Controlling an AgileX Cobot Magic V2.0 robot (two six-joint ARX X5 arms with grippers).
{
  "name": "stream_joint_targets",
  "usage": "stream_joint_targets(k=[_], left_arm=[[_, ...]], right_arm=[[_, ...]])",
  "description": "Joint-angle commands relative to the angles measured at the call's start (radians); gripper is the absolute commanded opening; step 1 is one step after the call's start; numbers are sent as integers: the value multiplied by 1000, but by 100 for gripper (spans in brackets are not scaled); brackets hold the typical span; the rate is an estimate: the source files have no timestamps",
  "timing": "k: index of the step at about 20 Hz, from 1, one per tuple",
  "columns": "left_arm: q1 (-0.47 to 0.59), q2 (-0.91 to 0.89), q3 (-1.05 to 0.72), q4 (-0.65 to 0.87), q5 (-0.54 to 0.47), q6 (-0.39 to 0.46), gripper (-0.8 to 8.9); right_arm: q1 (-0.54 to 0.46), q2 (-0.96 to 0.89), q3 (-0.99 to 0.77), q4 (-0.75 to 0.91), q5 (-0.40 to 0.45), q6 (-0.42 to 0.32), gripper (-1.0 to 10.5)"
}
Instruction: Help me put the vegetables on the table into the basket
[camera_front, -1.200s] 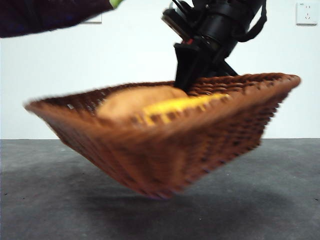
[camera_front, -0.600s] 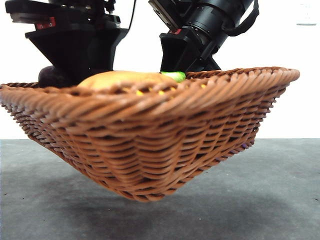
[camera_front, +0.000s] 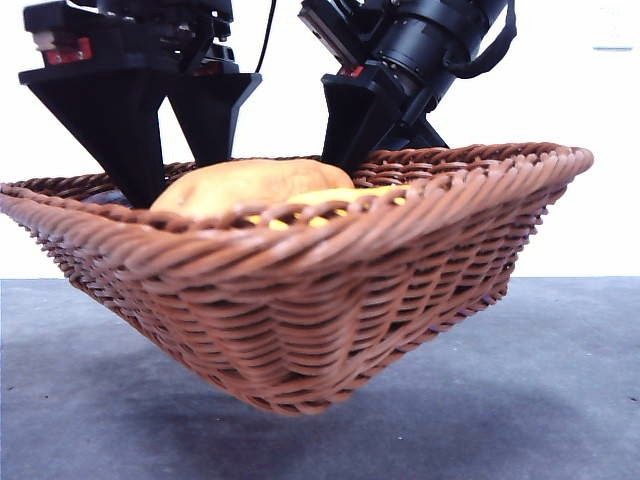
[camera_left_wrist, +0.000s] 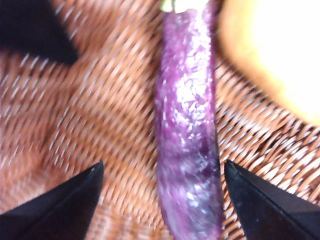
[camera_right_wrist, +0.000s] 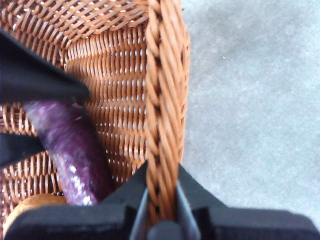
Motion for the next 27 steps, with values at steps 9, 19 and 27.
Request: stream_joint_targets(k=[9, 19, 27], left_arm=[[79, -244, 288, -103, -18, -420, 408], [300, -583, 307, -181, -16, -790, -8], [300, -710, 302, -271, -14, -838, -8]], right_arm=[[0, -3, -1, 4, -29, 18, -11], [-90, -6, -1, 66, -21, 180, -11], [-303, -140, -1, 118, 56, 245, -11]])
